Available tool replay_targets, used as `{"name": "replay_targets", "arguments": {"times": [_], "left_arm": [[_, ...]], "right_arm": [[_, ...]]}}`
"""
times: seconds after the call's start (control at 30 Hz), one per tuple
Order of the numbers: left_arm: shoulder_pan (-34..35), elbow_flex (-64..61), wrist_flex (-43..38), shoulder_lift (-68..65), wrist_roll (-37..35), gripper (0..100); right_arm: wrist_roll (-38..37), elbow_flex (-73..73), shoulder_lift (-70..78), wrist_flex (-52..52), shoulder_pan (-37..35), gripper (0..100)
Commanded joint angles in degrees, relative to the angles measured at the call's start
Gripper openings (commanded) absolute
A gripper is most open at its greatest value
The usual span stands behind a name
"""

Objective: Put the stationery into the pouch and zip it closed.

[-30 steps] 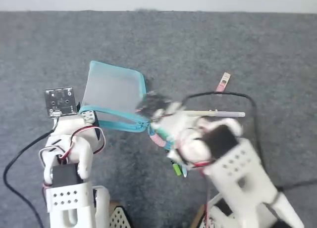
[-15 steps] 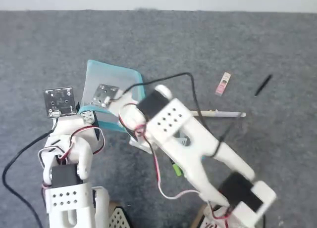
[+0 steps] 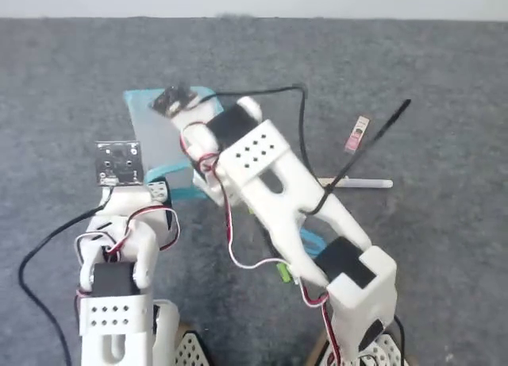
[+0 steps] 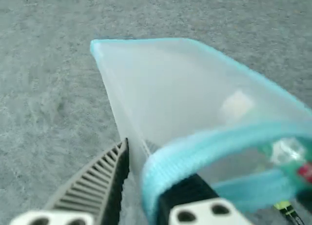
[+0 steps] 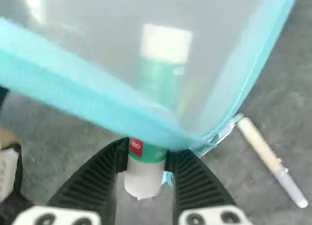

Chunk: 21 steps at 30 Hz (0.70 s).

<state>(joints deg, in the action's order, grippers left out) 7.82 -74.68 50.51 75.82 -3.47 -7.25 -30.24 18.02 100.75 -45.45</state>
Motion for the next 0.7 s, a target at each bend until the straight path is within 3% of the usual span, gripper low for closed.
{"name": "replay_targets", "arguments": {"times": [0.0, 0.2, 0.47, 0.67], "left_arm": [[-4.84, 0.31, -0.97, -0.09, 1.58, 1], [-4.66, 0.22, -0.97, -0.09, 1.58, 1], [-4.4, 0.22, -0.97, -0.09, 1.32, 1], [-4.31, 0.22, -0.97, -0.09, 1.23, 1]], "right_arm": [[1.49, -12.4, -0.75, 1.98, 0.48, 6.1], [0.79, -14.24, -0.84, 1.98, 0.31, 27.7], [-0.97, -14.59, -7.34, 1.98, 4.79, 28.9], [-0.97, -10.37, -16.57, 2.15, 15.16, 28.8]]}}
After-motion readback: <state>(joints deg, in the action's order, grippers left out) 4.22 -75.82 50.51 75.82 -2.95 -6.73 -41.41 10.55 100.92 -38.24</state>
